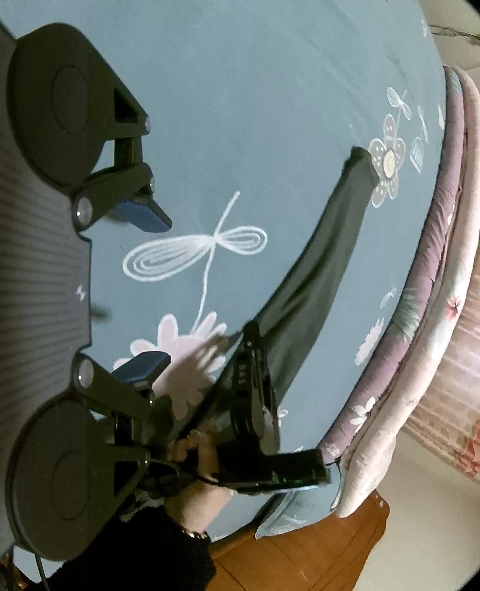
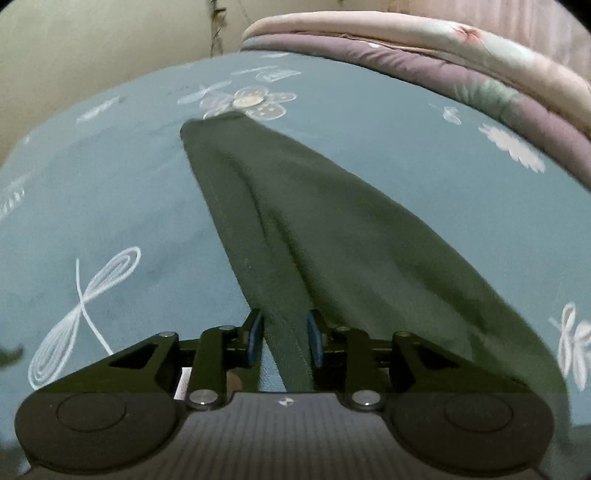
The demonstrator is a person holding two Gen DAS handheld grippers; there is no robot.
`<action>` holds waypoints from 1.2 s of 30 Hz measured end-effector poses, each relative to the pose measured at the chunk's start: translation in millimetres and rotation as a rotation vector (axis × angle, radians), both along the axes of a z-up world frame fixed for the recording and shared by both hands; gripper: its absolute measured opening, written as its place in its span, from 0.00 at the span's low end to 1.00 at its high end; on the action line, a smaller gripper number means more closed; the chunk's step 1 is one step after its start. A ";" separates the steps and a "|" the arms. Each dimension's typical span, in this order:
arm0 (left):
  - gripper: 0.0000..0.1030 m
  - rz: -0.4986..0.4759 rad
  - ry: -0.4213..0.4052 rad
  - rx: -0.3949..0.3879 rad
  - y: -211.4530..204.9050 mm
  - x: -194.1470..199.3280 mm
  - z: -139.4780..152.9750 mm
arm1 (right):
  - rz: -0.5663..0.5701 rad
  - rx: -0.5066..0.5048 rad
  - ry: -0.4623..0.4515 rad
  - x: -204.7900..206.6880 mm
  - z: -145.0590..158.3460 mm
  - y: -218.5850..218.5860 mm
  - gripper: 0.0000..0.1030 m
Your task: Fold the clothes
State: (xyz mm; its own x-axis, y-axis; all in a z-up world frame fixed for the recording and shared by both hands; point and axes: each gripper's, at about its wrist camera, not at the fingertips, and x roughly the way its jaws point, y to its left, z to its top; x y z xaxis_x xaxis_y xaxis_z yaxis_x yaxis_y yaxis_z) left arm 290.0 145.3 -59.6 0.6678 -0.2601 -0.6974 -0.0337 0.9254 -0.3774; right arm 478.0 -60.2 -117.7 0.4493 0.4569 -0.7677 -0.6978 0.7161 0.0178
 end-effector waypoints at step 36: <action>0.69 -0.144 -0.014 0.060 -35.5 13.1 9.3 | -0.370 -0.005 -0.031 27.4 52.4 -193.0 0.43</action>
State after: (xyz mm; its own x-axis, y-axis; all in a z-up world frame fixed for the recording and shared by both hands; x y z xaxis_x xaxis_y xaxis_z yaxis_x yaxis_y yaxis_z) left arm 303.1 109.9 -50.3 0.6365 -0.3121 -0.7053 0.1059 0.9412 -0.3209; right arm 505.4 -253.3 -65.4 0.6068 0.2554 -0.7527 -0.3915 0.9202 -0.0033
